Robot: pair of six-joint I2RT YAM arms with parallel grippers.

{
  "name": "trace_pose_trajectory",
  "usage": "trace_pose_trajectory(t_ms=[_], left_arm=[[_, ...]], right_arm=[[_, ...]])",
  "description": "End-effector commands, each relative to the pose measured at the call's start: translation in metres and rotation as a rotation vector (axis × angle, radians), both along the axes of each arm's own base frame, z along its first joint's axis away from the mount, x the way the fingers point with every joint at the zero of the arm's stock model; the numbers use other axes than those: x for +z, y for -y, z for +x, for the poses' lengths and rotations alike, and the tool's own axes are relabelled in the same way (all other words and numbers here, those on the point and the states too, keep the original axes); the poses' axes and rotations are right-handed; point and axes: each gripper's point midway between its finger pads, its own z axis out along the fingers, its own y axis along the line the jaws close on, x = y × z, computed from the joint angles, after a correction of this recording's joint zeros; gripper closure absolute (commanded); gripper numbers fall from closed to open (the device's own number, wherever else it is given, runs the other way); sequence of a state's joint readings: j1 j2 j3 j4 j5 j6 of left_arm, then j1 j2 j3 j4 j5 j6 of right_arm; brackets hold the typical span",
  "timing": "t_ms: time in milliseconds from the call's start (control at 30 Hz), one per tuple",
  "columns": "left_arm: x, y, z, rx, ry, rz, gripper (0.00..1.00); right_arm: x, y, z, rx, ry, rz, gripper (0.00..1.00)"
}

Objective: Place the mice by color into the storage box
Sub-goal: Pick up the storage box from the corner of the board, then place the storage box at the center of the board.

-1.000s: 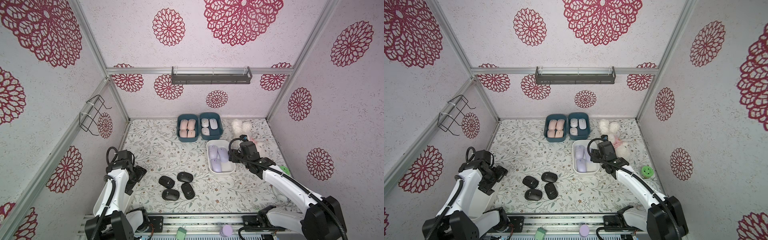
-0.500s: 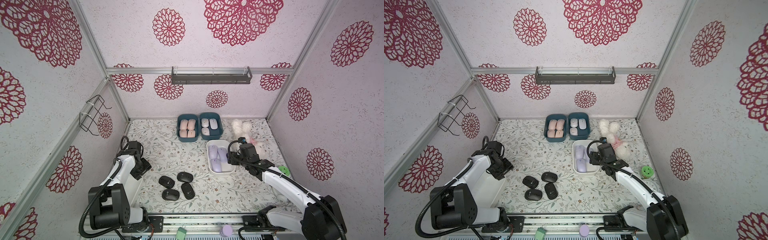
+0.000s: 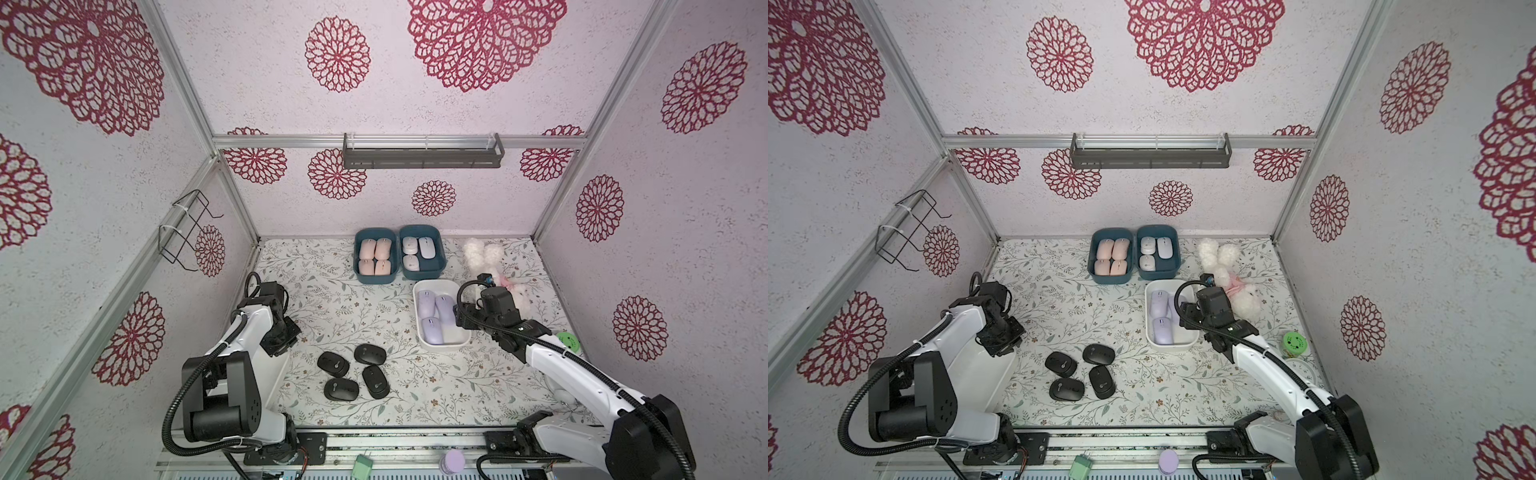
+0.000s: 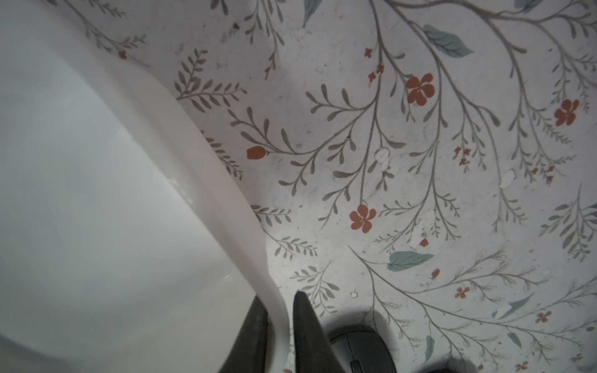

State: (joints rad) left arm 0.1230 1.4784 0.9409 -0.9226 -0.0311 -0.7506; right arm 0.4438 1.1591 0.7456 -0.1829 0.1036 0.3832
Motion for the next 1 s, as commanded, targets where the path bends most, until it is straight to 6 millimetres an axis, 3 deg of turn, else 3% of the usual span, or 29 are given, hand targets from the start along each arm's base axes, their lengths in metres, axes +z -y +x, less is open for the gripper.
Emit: trace_pose_trajectory(t_ms=[0,100,233,367,500,567,633,700,767,800,867,967], left_arm=[[0.018,0.000,0.037,-0.007,0.114,-0.006,0.88],[0.032,-0.003,0.073,-0.013,0.160,-0.010,1.00],[0.045,0.005,0.125,0.011,0.211,-0.007,1.00],[0.047,0.030,0.173,0.059,0.271,-0.048,1.00],[0.043,0.053,0.206,0.134,0.311,-0.080,1.00],[0.031,0.068,0.220,0.151,0.300,-0.099,1.00],[0.033,0.079,0.232,0.153,0.312,-0.100,0.98],[0.034,0.089,0.242,0.150,0.321,-0.141,0.79],[0.041,0.096,0.251,0.149,0.350,-0.180,0.74],[0.048,0.099,0.256,0.148,0.381,-0.203,0.63],[0.069,0.109,0.265,0.107,0.437,-0.262,0.38],[0.107,0.102,0.257,0.007,0.472,-0.199,0.15]], right_arm=[[0.021,0.001,0.006,-0.001,0.072,0.007,0.25],[0.020,0.001,0.007,-0.002,0.074,0.004,0.25],[0.022,0.003,0.008,-0.013,0.083,-0.002,0.26],[0.027,0.004,0.007,-0.017,0.100,0.010,0.26],[0.027,0.003,0.006,-0.013,0.089,0.014,0.26],[0.032,0.007,0.006,-0.036,0.112,0.016,0.27],[0.037,0.011,0.004,-0.051,0.139,0.022,0.27],[0.043,0.013,0.003,-0.059,0.157,0.026,0.27],[0.046,0.013,0.002,-0.054,0.165,0.028,0.27],[0.046,0.012,0.003,-0.053,0.164,0.027,0.27],[0.045,0.010,0.003,-0.045,0.160,0.031,0.28],[0.044,0.006,0.004,-0.030,0.153,0.038,0.29]])
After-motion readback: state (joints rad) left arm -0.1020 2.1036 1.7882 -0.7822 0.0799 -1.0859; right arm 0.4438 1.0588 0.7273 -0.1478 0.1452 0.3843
